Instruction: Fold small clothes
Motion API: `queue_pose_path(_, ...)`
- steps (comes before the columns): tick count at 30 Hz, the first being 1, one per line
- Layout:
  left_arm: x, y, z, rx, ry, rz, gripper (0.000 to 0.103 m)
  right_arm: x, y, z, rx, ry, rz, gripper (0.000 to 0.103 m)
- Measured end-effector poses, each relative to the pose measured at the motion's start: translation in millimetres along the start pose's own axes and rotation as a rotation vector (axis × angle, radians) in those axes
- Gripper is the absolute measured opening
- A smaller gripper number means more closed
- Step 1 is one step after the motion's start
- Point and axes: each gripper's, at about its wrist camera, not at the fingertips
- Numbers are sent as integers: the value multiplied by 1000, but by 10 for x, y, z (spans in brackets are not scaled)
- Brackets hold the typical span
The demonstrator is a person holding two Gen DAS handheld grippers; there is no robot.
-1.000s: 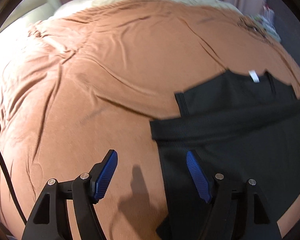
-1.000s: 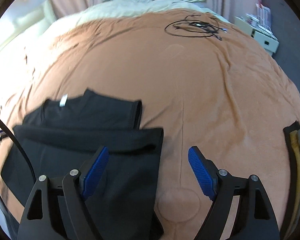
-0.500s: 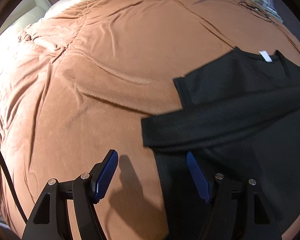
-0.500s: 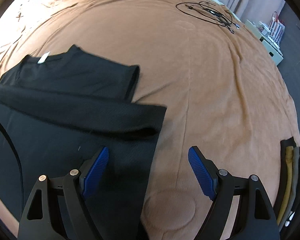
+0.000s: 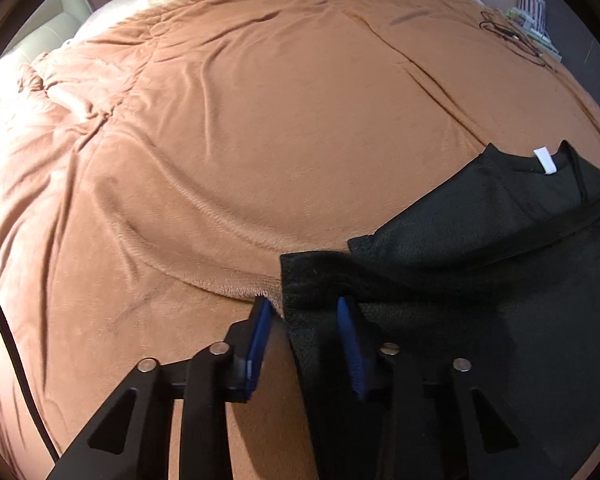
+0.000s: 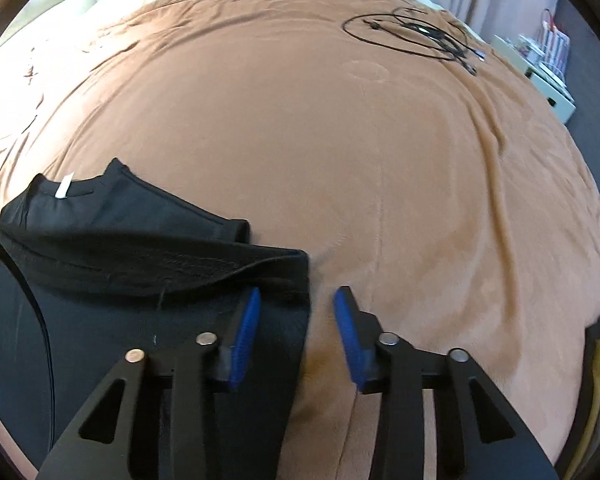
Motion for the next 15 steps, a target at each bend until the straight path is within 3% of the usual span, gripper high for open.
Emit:
queue_pose_path(9,-70,-66,191,111,116,-10,29,17,-35,-90,-60,-1,-22,19)
queue_pose_path(13,-22,-12,213,133,150,-18,10,-23,10,-126,-48,-6,-29,3)
queue_pose_path(15,-25,41,214,132,148,-29,8,-37,61,-117,-52,-12,-40,2)
Point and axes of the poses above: each gripper's, at about its wrist camera, not at the fingertips, and y roughly against the way its jaws point, z to its left, x to its underside, and after that the axes turned 1 degree about -z, right-handed
